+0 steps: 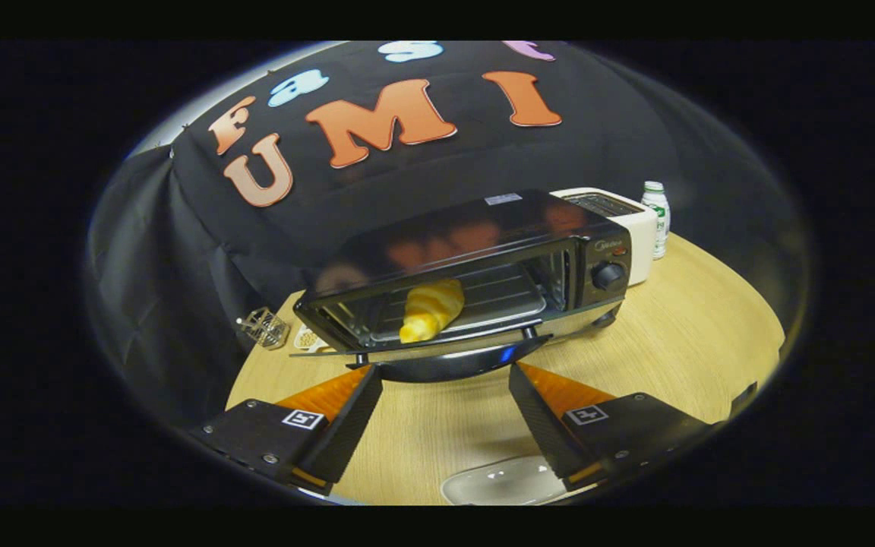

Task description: Open the toaster oven, put the food inside, and close the toaster oven door.

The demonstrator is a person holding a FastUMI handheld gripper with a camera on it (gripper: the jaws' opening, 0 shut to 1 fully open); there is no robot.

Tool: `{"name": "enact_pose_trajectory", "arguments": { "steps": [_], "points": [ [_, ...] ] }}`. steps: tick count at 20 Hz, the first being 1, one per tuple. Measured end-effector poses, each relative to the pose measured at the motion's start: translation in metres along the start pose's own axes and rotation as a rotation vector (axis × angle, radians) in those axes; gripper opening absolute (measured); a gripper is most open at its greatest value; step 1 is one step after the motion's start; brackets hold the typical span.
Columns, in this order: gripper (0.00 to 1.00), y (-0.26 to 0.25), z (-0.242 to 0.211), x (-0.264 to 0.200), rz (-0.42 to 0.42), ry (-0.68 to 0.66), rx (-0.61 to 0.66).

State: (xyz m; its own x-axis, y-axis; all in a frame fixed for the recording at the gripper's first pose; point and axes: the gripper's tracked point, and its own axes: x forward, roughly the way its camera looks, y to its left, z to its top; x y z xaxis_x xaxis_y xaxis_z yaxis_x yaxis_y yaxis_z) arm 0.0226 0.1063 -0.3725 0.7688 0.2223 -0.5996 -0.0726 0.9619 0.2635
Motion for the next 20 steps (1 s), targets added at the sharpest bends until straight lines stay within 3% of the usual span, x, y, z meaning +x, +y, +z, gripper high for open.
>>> {"name": "enact_pose_trajectory", "arguments": {
  "steps": [8, 14, 20],
  "points": [
    [0.98, 0.013, 0.066, -0.001, -0.016, -0.072, -0.041],
    [0.99, 0.032, 0.157, -0.05, -0.022, -0.225, -0.115],
    [0.98, 0.05, 0.261, -0.129, -0.023, -0.426, -0.195]
  ]
}}
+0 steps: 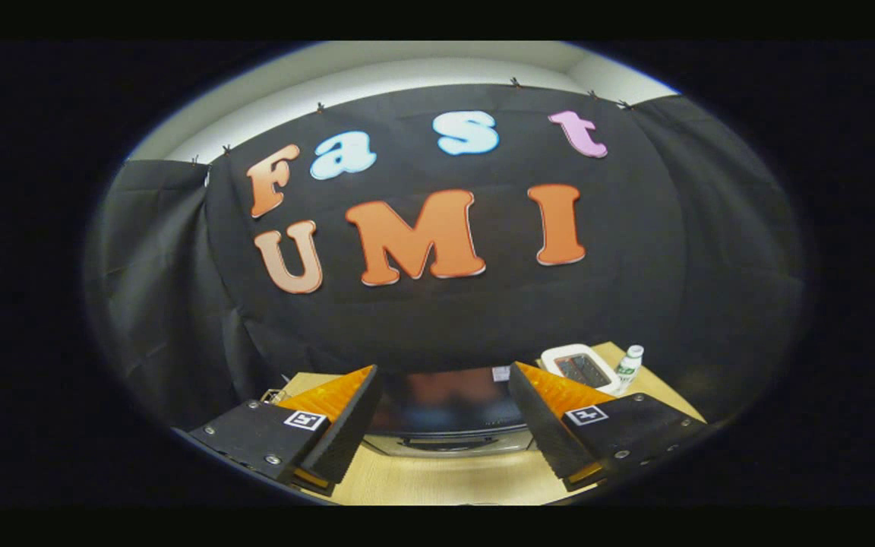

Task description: Open the toaster oven, put the food inside, and close the toaster oven door.

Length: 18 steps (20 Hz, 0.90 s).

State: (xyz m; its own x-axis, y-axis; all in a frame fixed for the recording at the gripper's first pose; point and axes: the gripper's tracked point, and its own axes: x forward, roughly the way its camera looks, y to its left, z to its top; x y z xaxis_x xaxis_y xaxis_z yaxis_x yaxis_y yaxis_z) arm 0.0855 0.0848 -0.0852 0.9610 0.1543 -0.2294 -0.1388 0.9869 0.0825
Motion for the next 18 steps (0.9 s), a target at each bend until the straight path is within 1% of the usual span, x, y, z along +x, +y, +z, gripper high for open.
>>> {"name": "enact_pose_trajectory", "arguments": {
  "steps": [3, 6, 8, 10, 18],
  "points": [
    [0.98, 0.003, 0.039, -0.02, -0.002, -0.067, -0.029],
    [0.98, 0.004, 0.061, -0.043, 0.018, -0.111, -0.015],
    [0.98, -0.001, 0.065, -0.053, 0.01, -0.14, -0.008],
    [0.98, -0.01, 0.066, -0.06, -0.016, -0.159, -0.013],
    [0.98, -0.023, 0.065, -0.071, -0.037, -0.157, -0.032]
  ]
}}
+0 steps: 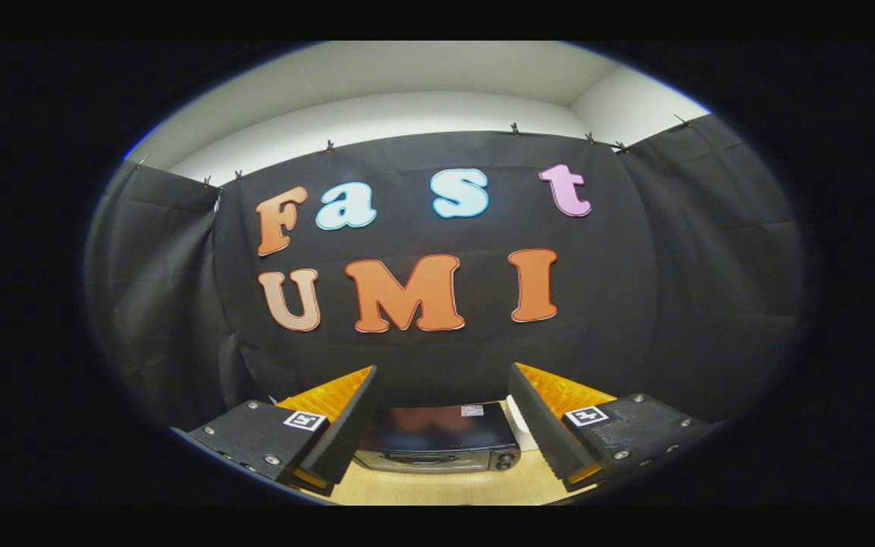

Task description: Open the toaster oven, put the food inside, and close the toaster oven door.

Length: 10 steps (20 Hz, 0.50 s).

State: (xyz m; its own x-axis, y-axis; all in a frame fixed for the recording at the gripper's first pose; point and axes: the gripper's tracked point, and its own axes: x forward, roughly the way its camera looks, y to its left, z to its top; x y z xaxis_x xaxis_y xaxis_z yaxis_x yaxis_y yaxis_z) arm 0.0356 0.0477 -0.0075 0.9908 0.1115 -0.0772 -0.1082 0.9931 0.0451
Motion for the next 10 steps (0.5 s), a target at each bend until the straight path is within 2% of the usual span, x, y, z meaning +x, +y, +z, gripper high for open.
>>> {"name": "enact_pose_trajectory", "arguments": {
  "steps": [5, 10],
  "points": [
    [0.99, 0.004, -0.004, -0.003, -0.012, -0.011, -0.053],
    [0.99, 0.026, -0.005, 0.001, 0.015, -0.028, -0.064]
  ]
}}
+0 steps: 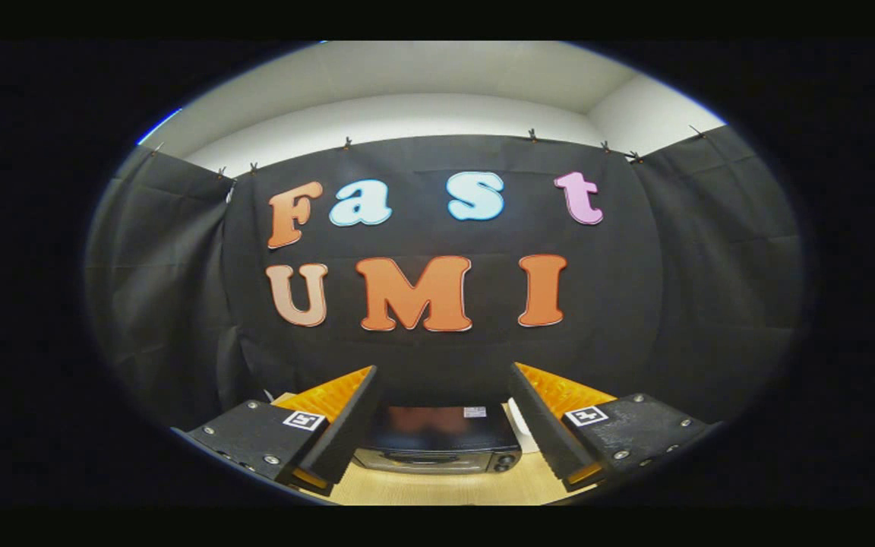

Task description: Open the toaster oven, put the food inside, and close the toaster oven door.

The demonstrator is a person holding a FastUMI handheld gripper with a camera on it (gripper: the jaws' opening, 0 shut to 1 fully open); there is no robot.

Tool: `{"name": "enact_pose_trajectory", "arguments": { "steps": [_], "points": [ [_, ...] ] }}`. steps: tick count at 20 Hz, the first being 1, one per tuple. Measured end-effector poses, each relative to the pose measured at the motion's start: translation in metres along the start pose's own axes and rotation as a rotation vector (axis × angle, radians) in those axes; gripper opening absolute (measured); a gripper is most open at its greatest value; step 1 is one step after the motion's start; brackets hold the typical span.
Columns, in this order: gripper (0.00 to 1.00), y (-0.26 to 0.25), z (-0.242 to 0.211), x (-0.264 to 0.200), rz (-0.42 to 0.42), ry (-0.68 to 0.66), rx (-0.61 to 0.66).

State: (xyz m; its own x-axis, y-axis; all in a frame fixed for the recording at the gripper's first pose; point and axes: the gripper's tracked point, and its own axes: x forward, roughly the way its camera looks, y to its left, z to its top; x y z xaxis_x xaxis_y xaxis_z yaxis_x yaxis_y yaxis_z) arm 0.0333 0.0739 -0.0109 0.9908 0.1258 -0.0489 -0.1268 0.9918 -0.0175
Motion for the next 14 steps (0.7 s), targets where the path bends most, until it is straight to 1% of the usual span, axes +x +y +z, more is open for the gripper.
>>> {"name": "enact_pose_trajectory", "arguments": {
  "steps": [5, 10, 14],
  "points": [
    [0.99, 0.026, -0.007, 0.005, 0.047, 0.022, 0.036],
    [0.99, 0.034, -0.023, 0.007, 0.037, 0.06, 0.035],
    [0.99, 0.027, -0.024, 0.007, -0.005, 0.064, 0.055]
  ]
}}
